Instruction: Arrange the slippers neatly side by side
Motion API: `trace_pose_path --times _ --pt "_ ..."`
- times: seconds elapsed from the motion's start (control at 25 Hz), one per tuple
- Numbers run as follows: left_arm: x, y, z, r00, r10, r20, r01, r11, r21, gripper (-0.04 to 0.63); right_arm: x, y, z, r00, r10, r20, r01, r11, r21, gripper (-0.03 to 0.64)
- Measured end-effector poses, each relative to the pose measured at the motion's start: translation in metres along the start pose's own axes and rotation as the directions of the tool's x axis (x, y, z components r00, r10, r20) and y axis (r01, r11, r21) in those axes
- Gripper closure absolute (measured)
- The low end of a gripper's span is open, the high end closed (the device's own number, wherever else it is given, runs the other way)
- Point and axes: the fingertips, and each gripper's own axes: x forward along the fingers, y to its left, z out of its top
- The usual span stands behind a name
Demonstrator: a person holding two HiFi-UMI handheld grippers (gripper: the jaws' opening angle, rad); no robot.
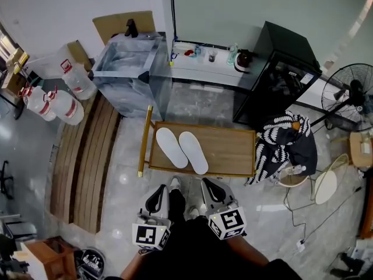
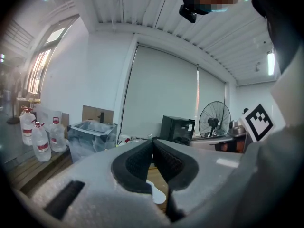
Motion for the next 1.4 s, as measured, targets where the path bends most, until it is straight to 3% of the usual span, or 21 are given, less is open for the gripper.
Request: trace_pose_path --times 0.4,0.8,1.04,1.2,1.4 --pt "0.072 0.045 -0.002 0.996 -0.062 -0.058 0.06 0.997 -0.04 0.578 0.085 -0.037 -0.006 0.993 -0.073 -0.092 0.073 0.997 -0.004 0.603" --pt "0.132 0.075 -0.01 0.988 -0.12 -0.093 0.115 0.992 -0.057 0.578 0.161 -0.07 -0.055 0.959 -0.095 -0.267 0.088 0.995 -0.038 0.603" --pt "0.157 0.087 -0.018 0.982 -0.146 -0.117 0.138 0.988 -0.071 0.578 0.198 -0.092 -0.114 0.905 -0.096 -0.414 0.093 0.995 -0.026 0.601" --pt "0.163 0.096 -0.029 0.974 -0.154 -0.164 0.142 0.987 -0.08 0.578 0.219 -0.103 -0.159 0.852 -0.096 -0.515 0.091 0.995 -0.036 0.595" --pt "0.164 0.109 -0.032 0.976 -0.153 -0.158 0.14 0.986 -0.088 0.58 0.236 -0.123 -0.213 0.77 -0.125 -0.625 0.081 0.992 -0.099 0.5"
